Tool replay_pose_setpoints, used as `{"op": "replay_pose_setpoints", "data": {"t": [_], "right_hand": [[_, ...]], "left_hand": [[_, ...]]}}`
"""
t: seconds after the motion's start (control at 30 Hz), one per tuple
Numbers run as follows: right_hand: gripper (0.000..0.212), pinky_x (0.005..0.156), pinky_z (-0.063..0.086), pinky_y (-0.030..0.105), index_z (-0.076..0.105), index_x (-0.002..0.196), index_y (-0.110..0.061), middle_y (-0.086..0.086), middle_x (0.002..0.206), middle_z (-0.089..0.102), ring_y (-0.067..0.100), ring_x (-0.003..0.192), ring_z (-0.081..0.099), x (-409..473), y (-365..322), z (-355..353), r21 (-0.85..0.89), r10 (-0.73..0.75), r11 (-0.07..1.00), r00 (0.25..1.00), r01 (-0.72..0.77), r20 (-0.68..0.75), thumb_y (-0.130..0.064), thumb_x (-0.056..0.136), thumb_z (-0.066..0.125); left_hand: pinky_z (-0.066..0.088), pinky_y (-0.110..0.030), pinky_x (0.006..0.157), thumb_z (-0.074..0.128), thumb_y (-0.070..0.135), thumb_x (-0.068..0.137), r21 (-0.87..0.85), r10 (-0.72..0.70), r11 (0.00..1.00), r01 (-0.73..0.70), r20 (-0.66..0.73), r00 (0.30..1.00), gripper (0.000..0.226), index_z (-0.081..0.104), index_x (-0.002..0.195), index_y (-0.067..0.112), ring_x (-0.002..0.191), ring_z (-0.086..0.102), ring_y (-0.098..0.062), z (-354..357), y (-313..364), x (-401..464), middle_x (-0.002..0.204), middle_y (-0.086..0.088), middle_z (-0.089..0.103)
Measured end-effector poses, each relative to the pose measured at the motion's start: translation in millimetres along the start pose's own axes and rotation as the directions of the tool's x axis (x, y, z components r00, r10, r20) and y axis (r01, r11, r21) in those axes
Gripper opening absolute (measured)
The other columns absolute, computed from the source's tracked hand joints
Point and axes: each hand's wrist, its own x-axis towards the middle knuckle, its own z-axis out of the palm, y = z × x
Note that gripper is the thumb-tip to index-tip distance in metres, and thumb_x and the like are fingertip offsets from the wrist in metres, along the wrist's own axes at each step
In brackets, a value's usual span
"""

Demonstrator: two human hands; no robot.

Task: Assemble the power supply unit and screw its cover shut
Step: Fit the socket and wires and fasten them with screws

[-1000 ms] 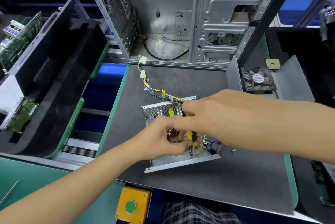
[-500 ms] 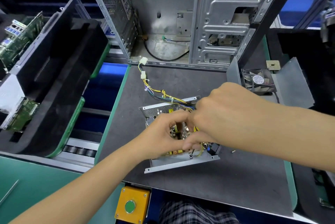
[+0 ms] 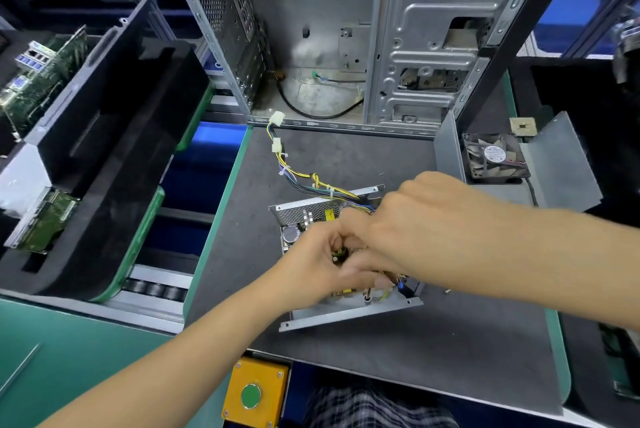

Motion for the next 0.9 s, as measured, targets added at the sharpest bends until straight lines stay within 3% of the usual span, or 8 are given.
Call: {"op": "replay_pose_setpoints", "data": {"t": [0.07,0.17,0.23,0.33,0.53,0.63,0.77,0.9], "right_hand": [[0.024,0.042,0.018,0.027,0.037,0.109,-0.031,-0.005,0.08,0.038,0.009,0.047,0.024,1.1,13.5,9.5,0.115,-0.009,0.993,0.998,0.016,-0.061,-0.048,0.092,0.042],[0.027,0.044,0.021,0.025,0.038,0.114,-0.035,-0.008,0.079,0.029,0.004,0.052,0.024,5.5,21.2,9.3,0.138,-0.041,0.989,0.998,0.047,-0.045,-0.028,0.092,0.054],[0.018,0.044,0.023,0.025,0.042,0.106,-0.03,-0.009,0.077,0.033,0.008,0.052,0.027,9.4,18.2,10.2,0.108,-0.024,0.994,0.999,0.029,-0.048,-0.032,0.093,0.054],[0.022,0.044,0.025,0.025,0.052,0.102,-0.025,-0.006,0.09,0.057,0.018,0.06,0.048,9.3,10.0,9.8,0.088,-0.048,0.994,0.993,0.058,-0.112,-0.044,0.094,0.044],[0.054,0.044,0.011,0.022,0.022,0.054,-0.018,-0.001,0.05,0.031,0.024,0.045,0.046,5.1,5.8,0.0,-0.032,0.012,0.999,0.979,-0.019,-0.205,-0.054,0.09,0.041],[0.016,0.042,0.016,0.025,0.041,0.09,-0.026,-0.005,0.074,0.034,0.021,0.067,0.056,-0.5,7.2,7.6,0.099,-0.082,0.99,0.985,0.098,-0.15,-0.037,0.09,0.052],[0.034,0.044,0.016,0.025,0.038,0.108,-0.028,-0.012,0.072,0.021,0.013,0.059,0.033,2.0,11.9,8.3,0.151,-0.119,0.981,0.992,0.125,-0.045,-0.012,0.083,0.054],[0.015,0.04,0.013,0.024,0.055,0.083,-0.023,-0.007,0.062,0.043,0.017,0.046,0.04,3.3,-0.3,17.5,-0.011,-0.06,0.998,0.992,0.059,-0.111,-0.036,0.085,0.062]], "left_hand": [[0.046,-0.014,0.082,0.078,-0.007,0.075,-0.032,0.011,0.999,-0.012,-0.034,0.999,0.039,0.067,0.092,0.025,0.088,0.062,0.006,-5.2,1.9,1.3,0.083,0.018,0.071],[0.043,-0.029,0.095,0.076,-0.002,0.079,0.03,0.048,0.998,-0.048,0.009,0.999,0.025,0.069,0.098,0.014,0.102,0.059,-0.011,-9.6,6.7,0.4,0.1,-0.001,0.067],[0.041,-0.023,0.093,0.075,0.0,0.08,0.049,0.057,0.997,-0.058,0.017,0.998,0.015,0.069,0.094,0.003,0.1,0.055,-0.005,-10.5,3.3,-2.6,0.1,0.001,0.064],[0.042,-0.01,0.079,0.083,-0.004,0.068,0.06,0.067,0.996,-0.063,-0.063,0.996,0.037,0.064,0.085,0.023,0.084,0.057,0.011,-3.1,4.5,-3.3,0.085,0.023,0.066],[0.046,-0.023,0.082,0.082,0.009,0.072,0.144,0.104,0.985,-0.094,-0.066,0.992,0.019,0.07,0.078,0.022,0.083,0.054,-0.004,0.0,6.7,-1.5,0.078,-0.001,0.067],[0.043,-0.034,0.1,0.081,0.006,0.075,0.183,0.137,0.974,-0.133,-0.005,0.991,0.021,0.074,0.092,0.018,0.105,0.054,-0.004,-4.3,11.3,-0.5,0.102,0.012,0.065],[0.033,-0.048,0.111,0.079,0.005,0.078,0.206,0.15,0.966,-0.157,0.051,0.987,0.042,0.063,0.095,0.041,0.108,0.053,0.0,-11.5,14.0,-0.9,0.103,0.023,0.062],[0.042,-0.04,0.104,0.085,0.021,0.067,0.155,0.115,0.983,-0.099,-0.097,0.989,0.032,0.062,0.087,0.029,0.094,0.059,-0.014,-0.2,10.5,-5.4,0.09,0.006,0.064]]}}
